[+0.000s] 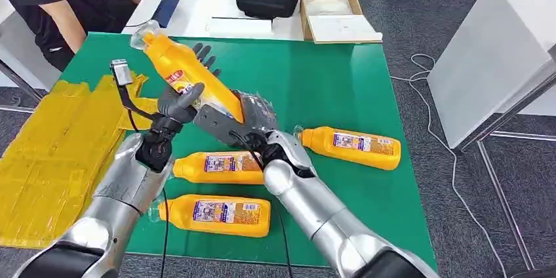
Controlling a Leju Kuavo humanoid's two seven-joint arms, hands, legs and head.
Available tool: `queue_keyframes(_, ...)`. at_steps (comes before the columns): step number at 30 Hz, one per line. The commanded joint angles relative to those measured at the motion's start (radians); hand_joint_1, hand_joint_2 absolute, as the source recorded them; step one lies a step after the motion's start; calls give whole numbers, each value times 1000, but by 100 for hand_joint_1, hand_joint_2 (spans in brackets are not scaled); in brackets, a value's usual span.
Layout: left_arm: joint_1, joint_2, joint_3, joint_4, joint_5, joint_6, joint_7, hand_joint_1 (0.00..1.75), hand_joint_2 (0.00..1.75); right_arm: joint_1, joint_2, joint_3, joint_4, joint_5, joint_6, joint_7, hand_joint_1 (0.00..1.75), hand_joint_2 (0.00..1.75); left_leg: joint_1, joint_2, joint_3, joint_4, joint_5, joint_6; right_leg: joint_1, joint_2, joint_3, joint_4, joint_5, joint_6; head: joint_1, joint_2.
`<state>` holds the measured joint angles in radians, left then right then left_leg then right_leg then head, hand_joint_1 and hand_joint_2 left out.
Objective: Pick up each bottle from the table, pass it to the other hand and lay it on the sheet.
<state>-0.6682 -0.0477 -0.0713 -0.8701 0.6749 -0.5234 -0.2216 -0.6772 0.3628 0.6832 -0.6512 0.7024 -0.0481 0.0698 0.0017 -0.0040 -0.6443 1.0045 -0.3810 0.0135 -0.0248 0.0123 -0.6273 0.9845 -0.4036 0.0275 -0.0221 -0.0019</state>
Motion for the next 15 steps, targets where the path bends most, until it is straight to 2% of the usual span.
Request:
queue_keyframes(1,-145,-12,14,43,38,-45,22,175,175,133,-38,-3,12,47,58,3,175,175,2,-5,1,0,0,-1,2,-6,4,-1,-1,-2,0,0)
queue_keyframes(3,-149,-9,1,45,43,-51,27,175,175,134,-34,-16,12,59,63,2,173,175,4,-9,5,2,-2,-2,4,-10,10,-1,-4,-3,0,0)
queue_keyframes(5,-150,-8,-14,45,60,-59,33,175,175,147,-34,-36,1,80,69,-1,173,175,3,-5,1,1,0,-1,3,-6,4,-1,-1,-2,1,0)
queue_keyframes(15,-146,-4,-40,36,89,-62,43,175,175,153,-43,-57,0,103,80,-9,173,175,3,-7,2,1,-1,-1,3,-8,6,-2,-2,-2,0,0)
